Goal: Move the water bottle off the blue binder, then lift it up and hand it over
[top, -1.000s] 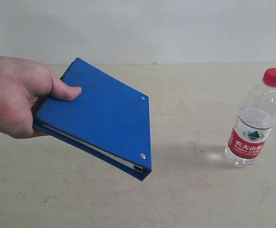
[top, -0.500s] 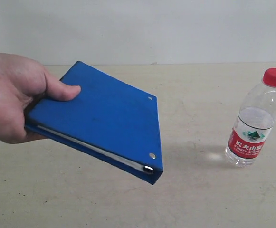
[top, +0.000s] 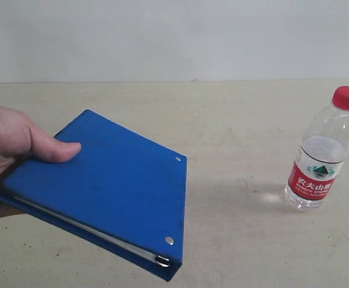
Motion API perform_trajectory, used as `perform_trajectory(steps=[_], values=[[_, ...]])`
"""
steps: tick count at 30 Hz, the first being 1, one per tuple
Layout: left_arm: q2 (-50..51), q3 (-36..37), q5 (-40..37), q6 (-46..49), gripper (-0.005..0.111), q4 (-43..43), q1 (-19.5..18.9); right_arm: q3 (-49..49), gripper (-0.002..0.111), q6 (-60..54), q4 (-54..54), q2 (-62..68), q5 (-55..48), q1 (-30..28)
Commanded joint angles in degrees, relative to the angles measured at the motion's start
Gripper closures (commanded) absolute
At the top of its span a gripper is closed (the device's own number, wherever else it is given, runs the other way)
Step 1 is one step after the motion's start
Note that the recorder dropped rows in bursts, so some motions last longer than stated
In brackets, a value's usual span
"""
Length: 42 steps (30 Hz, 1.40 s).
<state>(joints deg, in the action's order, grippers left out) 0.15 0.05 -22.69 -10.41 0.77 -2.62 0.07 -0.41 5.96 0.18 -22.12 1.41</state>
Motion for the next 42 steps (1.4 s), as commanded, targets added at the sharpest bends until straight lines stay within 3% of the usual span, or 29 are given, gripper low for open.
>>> perform_trajectory(steps=[1,9,13,42], values=[[-0.15,-0.05,0.04,-1.88,0.102,0.70,0.52,-0.07,0.107,0.00,-0.28,-0.18,0.34,-0.18],[-0.15,-0.05,1.09,-2.23,0.102,3.30,1.22,-0.07,0.107,0.10,-0.28,-0.18,0.34,-0.18],[-0.15,-0.05,1.78,-1.87,0.102,9.09,1.22,-0.07,0.107,-0.03,-0.28,-0.18,0.34,-0.18],[-0.15,-0.05,2.01,-1.90,0.102,9.19,1.22,-0.07,0.107,-0.03,-0.28,-0.18,0.34,-0.18]])
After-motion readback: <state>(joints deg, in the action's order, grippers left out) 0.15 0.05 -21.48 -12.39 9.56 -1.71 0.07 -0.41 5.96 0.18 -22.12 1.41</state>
